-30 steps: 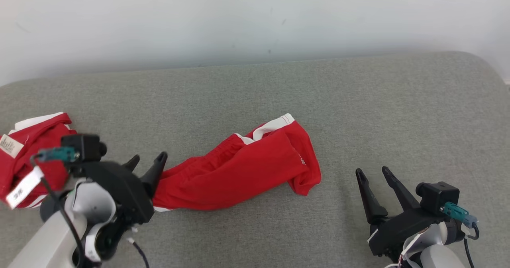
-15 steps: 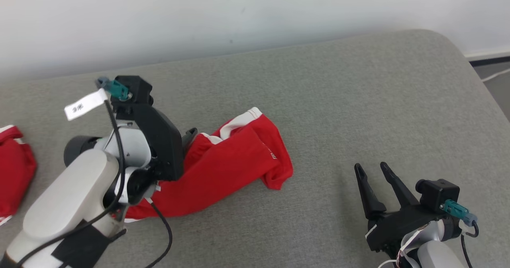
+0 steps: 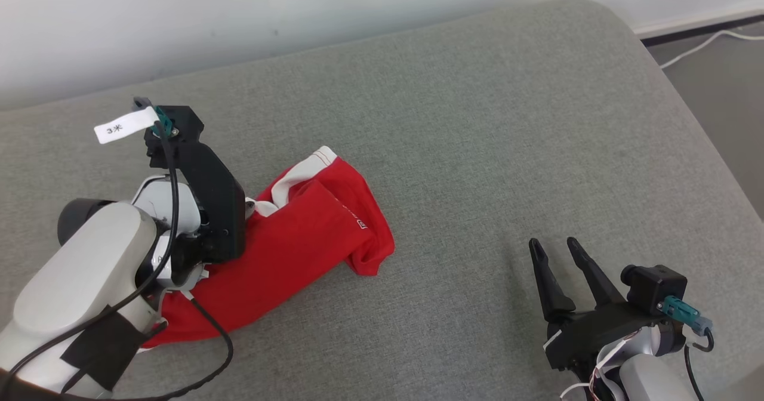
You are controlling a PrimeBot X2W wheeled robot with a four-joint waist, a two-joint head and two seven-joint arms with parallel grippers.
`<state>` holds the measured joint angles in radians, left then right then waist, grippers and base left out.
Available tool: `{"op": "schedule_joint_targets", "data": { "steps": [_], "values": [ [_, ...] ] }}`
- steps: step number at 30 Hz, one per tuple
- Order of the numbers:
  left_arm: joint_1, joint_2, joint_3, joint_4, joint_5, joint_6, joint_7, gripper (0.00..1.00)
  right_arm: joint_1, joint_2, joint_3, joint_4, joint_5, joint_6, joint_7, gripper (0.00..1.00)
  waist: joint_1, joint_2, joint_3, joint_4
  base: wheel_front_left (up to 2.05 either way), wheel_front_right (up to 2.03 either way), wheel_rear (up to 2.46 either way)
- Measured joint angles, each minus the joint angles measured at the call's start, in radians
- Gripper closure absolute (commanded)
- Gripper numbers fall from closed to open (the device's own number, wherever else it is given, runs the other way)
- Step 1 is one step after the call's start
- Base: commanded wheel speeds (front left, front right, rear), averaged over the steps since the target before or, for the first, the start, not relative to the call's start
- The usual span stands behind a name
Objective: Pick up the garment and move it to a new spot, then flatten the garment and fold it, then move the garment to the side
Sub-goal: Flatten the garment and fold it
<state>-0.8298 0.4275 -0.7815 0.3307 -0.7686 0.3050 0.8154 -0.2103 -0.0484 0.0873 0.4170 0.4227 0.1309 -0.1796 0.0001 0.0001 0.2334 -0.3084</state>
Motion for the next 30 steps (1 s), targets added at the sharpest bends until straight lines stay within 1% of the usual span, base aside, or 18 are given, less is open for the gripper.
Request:
{"op": "schedule_joint_targets", "data": {
  "steps": [4,9,10,11,12,18,21,22,23,26,30],
  "values": [
    [0.0,-0.002,-0.003,0.001,-0.014,-0.002,0.022,0.0,-0.005,0.0,0.002,0.013,0.003,0.0,-0.009,0.0,0.0,0.0,0.017,-0.01,0.0,0.0,0.0],
    [0.001,-0.013,-0.007,-0.001,-0.026,-0.008,0.038,0.0,-0.025,0.0,0.017,0.028,0.007,0.0,-0.016,0.0,0.0,0.0,0.02,-0.003,0.0,0.0,0.0],
    [0.001,-0.015,-0.008,-0.005,-0.028,-0.015,0.037,0.24,-0.026,0.0,0.019,0.031,0.007,0.0,-0.018,0.0,0.0,0.0,0.019,-0.002,0.0,0.0,0.0],
    [0.001,-0.018,-0.009,-0.009,-0.028,-0.018,0.03,0.65,-0.026,0.0,0.02,0.034,0.007,0.0,-0.019,0.0,0.0,0.0,0.018,0.0,0.0,0.0,0.0],
    [0.001,-0.021,-0.008,-0.013,-0.029,-0.024,0.021,1.0,-0.026,0.0,0.022,0.036,0.007,0.0,-0.02,0.0,0.0,0.0,0.017,0.001,0.0,0.0,0.0],
    [0.005,-0.037,-0.008,-0.014,-0.046,-0.043,-0.007,1.0,-0.029,0.0,0.027,0.046,0.007,0.0,-0.023,0.0,0.0,0.0,0.004,0.004,0.0,0.0,0.0],
    [0.004,-0.051,0.008,-0.02,-0.044,-0.059,-0.081,1.0,-0.032,0.0,0.027,0.048,0.007,0.0,-0.023,0.0,0.0,0.0,-0.001,0.004,0.0,0.0,0.0],
    [0.004,-0.051,0.008,-0.02,-0.044,-0.059,-0.081,1.0,-0.032,0.0,0.027,0.048,0.007,0.0,-0.023,0.0,0.0,0.0,-0.001,0.004,0.0,0.0,0.0],
    [0.002,-0.057,0.014,-0.021,-0.038,-0.063,-0.116,1.0,-0.033,0.0,0.027,0.049,0.007,0.0,-0.023,0.0,-0.0001,0.0,-0.003,0.003,0.0,0.0,0.0],
    [-0.016,-0.078,0.033,-0.021,-0.018,-0.087,-0.213,1.0,-0.033,0.0,0.027,0.051,0.007,0.0,-0.023,0.0,-0.0002,0.0,-0.01,0.003,0.0,0.0,0.0],
    [-0.041,-0.111,0.048,-0.019,-0.014,-0.129,-0.309,1.0,-0.031,0.0,0.021,0.054,0.004,0.0,-0.021,0.0,-0.0002,0.0,-0.024,0.006,0.0,0.0,0.0]
  ]
}}
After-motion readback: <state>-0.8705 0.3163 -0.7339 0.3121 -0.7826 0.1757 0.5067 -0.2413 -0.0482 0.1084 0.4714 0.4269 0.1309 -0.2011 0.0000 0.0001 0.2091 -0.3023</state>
